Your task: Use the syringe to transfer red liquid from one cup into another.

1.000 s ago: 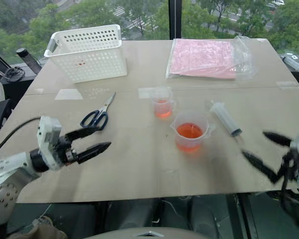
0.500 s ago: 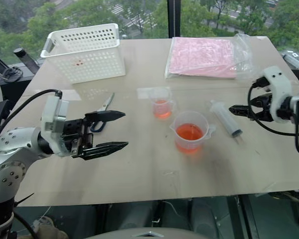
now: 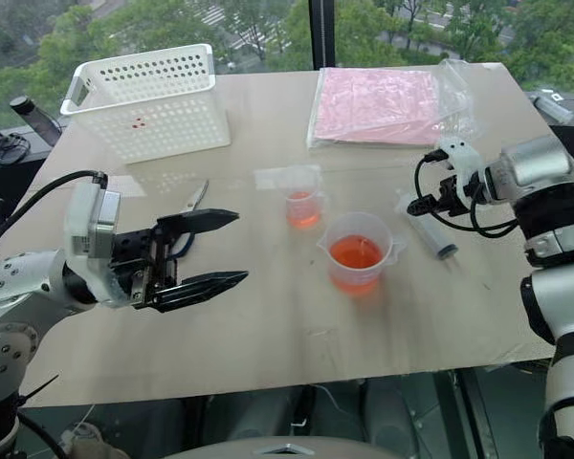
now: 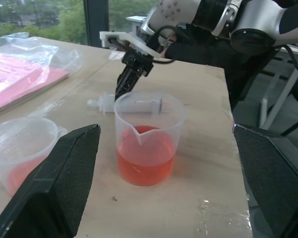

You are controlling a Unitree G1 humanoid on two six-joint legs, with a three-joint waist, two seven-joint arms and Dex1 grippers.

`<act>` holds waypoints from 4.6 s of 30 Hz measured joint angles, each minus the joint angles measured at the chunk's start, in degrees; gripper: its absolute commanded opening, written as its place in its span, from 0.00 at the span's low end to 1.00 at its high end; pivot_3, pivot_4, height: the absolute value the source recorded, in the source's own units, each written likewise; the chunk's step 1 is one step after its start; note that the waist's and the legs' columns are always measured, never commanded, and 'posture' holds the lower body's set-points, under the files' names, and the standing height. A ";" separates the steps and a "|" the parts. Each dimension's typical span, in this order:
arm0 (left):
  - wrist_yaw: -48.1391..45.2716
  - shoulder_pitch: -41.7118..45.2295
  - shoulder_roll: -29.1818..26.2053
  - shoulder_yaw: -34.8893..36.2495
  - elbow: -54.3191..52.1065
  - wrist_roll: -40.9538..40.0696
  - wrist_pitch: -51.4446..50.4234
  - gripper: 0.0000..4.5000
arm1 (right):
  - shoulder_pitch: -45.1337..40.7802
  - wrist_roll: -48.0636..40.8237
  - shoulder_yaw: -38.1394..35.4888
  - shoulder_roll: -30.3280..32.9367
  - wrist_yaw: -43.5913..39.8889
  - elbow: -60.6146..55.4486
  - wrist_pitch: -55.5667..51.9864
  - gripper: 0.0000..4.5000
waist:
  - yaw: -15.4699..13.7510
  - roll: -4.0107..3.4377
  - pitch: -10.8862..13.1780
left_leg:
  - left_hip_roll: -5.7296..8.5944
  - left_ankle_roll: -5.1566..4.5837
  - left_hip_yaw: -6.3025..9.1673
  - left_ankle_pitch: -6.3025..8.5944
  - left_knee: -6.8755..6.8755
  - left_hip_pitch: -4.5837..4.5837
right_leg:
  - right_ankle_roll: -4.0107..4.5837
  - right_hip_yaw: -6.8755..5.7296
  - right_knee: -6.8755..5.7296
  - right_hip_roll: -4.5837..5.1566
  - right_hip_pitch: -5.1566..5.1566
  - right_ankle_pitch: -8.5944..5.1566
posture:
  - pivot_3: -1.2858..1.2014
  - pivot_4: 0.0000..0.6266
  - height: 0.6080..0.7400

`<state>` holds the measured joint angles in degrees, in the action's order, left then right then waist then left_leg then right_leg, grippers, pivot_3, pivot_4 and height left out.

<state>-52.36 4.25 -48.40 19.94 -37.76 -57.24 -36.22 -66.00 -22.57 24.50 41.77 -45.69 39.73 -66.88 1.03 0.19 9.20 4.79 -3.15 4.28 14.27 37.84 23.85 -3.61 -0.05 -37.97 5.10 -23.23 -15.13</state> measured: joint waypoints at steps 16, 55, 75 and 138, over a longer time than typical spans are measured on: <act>7.43 -1.37 1.75 1.75 0.78 -1.39 0.00 1.00 | 7.62 -5.35 -26.88 2.06 -11.82 -14.76 7.07 0.33 | -0.34 -0.18 0.10 | -0.01 0.04 -0.02 -0.01 -0.15 0.12 | 0.00 0.08 -0.03 0.00 -0.21 0.01 | 0.52 0.24 1.00; -3.74 48.93 15.71 -27.62 37.53 21.83 -1.34 1.00 | 59.48 -7.28 -25.92 -25.47 4.63 -65.67 51.07 0.32 | -0.18 0.08 -0.05 | 0.04 0.28 -0.15 -0.19 0.24 -0.06 | -0.02 0.39 -0.89 -0.45 -0.35 0.01 | 0.52 0.24 1.00; -8.84 47.01 22.69 -30.82 37.19 29.08 5.88 0.09 | 58.36 -7.68 -24.65 -24.14 5.10 -65.46 51.22 0.32 | -0.18 0.09 -0.05 | 0.03 0.28 -0.15 -0.19 0.29 -0.05 | -0.02 0.42 -0.91 -0.44 -0.34 0.01 | 0.52 0.24 1.00; 2.97 -1.25 6.33 10.71 7.62 3.61 -10.77 0.83 | 22.72 -30.26 -33.07 -19.71 19.72 -59.76 33.61 0.32 | -0.23 0.05 -0.04 | -0.01 0.28 -0.04 -0.17 0.24 -0.13 | 0.02 0.43 -0.90 -0.16 -0.35 0.01 | 0.52 0.24 1.00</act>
<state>-49.38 3.00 -42.08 30.64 -30.15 -53.64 -46.99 -43.28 -52.83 -8.57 22.07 -25.97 -20.02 -33.27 0.80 0.24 9.17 4.78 -2.87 4.24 14.10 38.08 23.71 -3.59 0.38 -38.88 4.94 -23.59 -15.12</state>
